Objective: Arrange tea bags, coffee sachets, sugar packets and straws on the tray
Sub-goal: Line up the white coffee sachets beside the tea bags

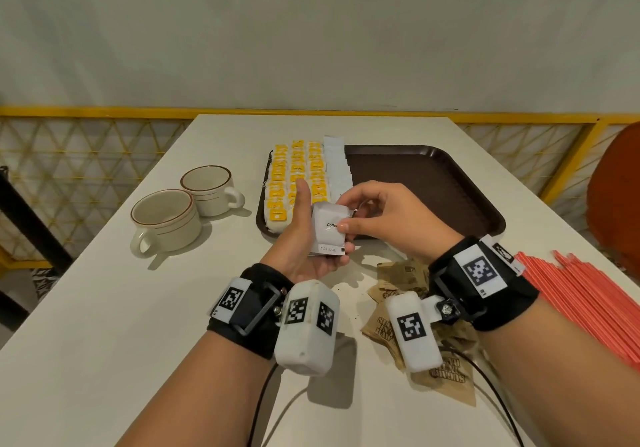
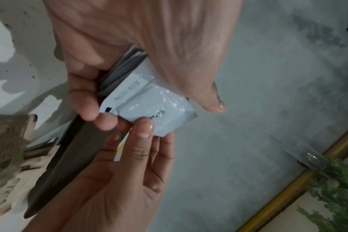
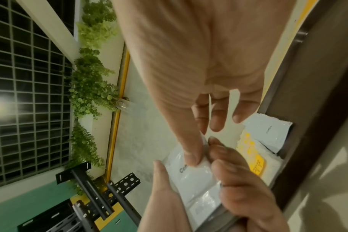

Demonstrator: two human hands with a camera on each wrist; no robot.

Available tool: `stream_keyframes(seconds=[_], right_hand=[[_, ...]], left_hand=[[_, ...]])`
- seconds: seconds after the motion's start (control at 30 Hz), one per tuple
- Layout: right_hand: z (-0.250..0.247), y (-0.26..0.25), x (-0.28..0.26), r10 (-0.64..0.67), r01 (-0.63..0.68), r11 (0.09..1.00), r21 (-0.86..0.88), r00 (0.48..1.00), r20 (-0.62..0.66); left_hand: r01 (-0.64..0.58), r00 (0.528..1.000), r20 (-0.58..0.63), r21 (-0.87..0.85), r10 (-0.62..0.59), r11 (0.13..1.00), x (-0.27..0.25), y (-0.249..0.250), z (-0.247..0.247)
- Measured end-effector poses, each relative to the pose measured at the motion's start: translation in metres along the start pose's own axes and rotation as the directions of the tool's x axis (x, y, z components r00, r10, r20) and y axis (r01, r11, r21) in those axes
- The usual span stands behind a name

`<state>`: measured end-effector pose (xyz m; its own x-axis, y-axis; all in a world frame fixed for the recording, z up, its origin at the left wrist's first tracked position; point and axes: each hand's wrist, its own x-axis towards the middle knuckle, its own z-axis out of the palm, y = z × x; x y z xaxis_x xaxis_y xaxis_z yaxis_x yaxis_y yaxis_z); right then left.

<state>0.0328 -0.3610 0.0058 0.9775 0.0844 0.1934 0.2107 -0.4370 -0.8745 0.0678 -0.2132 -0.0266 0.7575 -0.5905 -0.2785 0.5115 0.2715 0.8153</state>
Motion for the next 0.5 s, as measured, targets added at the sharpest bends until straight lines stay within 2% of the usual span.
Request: stream_keyframes(seconds=[0.23, 0.5], right_hand=[[0.0025, 0.0015, -0.0006, -0.039, 0.039, 0.999, 0.004, 0.998, -0.043], [0.0085, 0.0000, -0.0026, 0.091, -0.094, 0.993, 0.071, 0.995, 0.045]], left_hand=[[0.026, 0.999, -0.031, -0.088, -0.029, 0.996, -0.0014, 0.0023, 0.0003], [-0.003, 0.999, -0.046, -0.044, 0.001, 0.999, -0.0008, 0.0016, 0.0026]])
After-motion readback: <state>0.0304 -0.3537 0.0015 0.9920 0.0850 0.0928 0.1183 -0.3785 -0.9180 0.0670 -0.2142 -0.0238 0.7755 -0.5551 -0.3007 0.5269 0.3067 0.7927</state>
